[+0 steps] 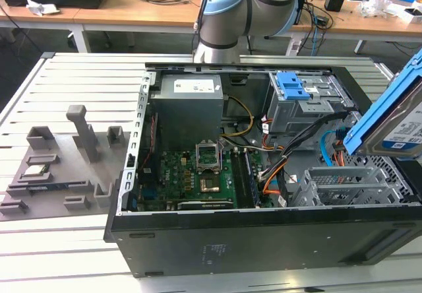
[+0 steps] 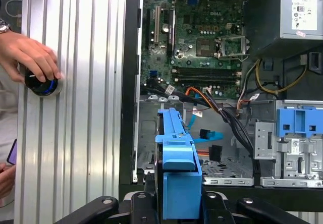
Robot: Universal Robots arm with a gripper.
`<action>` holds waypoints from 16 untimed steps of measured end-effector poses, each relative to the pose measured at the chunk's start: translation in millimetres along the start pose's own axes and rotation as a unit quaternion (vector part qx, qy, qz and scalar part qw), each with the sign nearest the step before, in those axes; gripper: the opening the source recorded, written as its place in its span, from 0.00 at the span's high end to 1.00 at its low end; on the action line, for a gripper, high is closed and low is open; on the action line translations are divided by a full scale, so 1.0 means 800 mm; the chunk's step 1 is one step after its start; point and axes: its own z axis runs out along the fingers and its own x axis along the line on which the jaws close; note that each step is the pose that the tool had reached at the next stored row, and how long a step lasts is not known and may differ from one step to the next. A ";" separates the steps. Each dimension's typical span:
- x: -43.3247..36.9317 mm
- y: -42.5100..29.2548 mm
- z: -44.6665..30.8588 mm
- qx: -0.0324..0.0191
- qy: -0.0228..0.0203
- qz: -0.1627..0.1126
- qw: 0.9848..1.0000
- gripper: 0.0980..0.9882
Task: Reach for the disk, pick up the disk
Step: 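Pick up the disk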
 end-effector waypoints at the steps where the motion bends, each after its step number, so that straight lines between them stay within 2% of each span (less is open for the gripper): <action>1: 0.003 0.0000 0.0008 0.000 0.000 0.000 1.000 0.70; 4: 0.013 0.0002 0.0029 0.000 0.000 0.000 1.000 0.70; 13: 0.029 0.0004 0.0077 0.000 0.000 0.000 1.000 0.70; 16: 0.034 0.0003 0.0127 0.000 0.000 0.000 1.000 0.70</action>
